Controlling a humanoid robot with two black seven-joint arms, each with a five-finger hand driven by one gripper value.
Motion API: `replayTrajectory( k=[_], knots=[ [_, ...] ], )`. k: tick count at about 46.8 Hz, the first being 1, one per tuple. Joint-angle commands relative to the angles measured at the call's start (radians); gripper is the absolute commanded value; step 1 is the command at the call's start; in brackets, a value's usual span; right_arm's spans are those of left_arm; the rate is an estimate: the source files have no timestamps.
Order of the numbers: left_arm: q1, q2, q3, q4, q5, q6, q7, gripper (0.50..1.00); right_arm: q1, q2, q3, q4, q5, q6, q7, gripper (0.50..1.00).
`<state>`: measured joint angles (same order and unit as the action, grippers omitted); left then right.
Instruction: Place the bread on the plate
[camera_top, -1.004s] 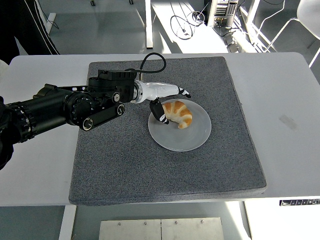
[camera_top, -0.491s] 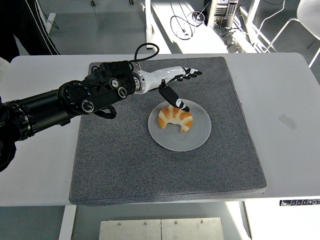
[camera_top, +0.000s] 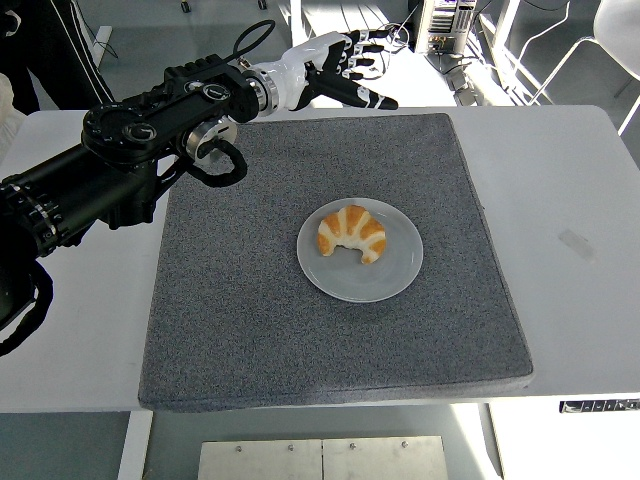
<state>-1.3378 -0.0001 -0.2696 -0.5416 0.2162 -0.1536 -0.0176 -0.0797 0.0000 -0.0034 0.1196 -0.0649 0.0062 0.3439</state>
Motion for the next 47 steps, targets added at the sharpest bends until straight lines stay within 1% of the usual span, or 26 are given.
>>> replayTrajectory(
  k=[1,5,12,21,35,40,47],
  knots=[
    [0.011,0.0,-0.039,0.074,-0.135,-0.001,0.005,0.983,0.0,0.0,0.0,0.002,0.0,0.0,0.0,1.0],
    [0.022,0.0,-0.068,0.123,-0.248,-0.003,0.005,0.983,0.001,0.0,0.0,0.0,-0.001,0.0,0.0,1.0],
    [0.078,0.0,-0.158,0.13,-0.353,0.0,0.007,0.983,0.008,0.0,-0.001,-0.005,-0.001,0.0,0.0,1.0],
    [0.164,0.0,-0.284,0.13,-0.366,0.0,0.013,0.983,0.006,0.0,-0.003,-0.005,-0.003,-0.002,0.0,1.0],
    [0.207,0.0,-0.447,0.132,-0.46,0.002,0.011,0.983,0.006,0.0,-0.004,-0.005,-0.012,0.002,0.0,1.0],
    [0.224,0.0,-0.479,0.132,-0.483,0.0,0.011,0.983,0.008,0.0,0.0,-0.005,-0.01,0.002,0.0,1.0],
    [0.249,0.0,-0.488,0.132,-0.488,0.002,0.01,0.983,0.015,0.0,-0.003,-0.005,-0.01,0.0,0.0,1.0]
  ],
)
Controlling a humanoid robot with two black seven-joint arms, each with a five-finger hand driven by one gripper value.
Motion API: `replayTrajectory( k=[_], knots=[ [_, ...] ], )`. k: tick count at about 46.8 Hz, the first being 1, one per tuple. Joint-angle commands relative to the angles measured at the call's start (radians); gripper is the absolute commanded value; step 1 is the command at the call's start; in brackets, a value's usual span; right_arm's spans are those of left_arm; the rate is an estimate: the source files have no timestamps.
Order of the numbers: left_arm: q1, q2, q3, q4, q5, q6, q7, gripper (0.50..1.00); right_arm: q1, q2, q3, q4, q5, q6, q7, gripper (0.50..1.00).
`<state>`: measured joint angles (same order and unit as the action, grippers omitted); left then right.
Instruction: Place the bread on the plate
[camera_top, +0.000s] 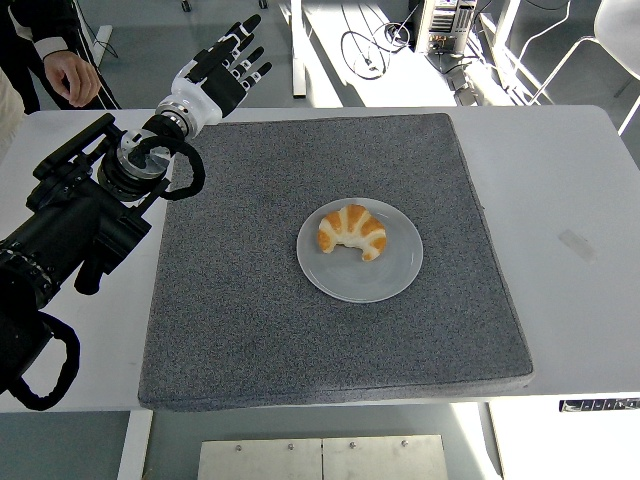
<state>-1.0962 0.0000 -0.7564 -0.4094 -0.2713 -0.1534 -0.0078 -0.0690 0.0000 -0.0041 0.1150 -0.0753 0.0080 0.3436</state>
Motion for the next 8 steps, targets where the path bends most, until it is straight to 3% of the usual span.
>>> replayTrajectory(
  k=[1,8],
  knots=[
    [0.007,0.0,-0.001,0.0,0.0,0.002,0.0,0.983,0.005,0.0,-0.002,0.0,0.0,-0.002,0.0,1.0],
    [0.007,0.0,0.002,0.0,0.001,0.003,0.002,0.983,0.005,0.0,-0.002,0.0,0.0,-0.005,-0.002,1.0]
  ],
)
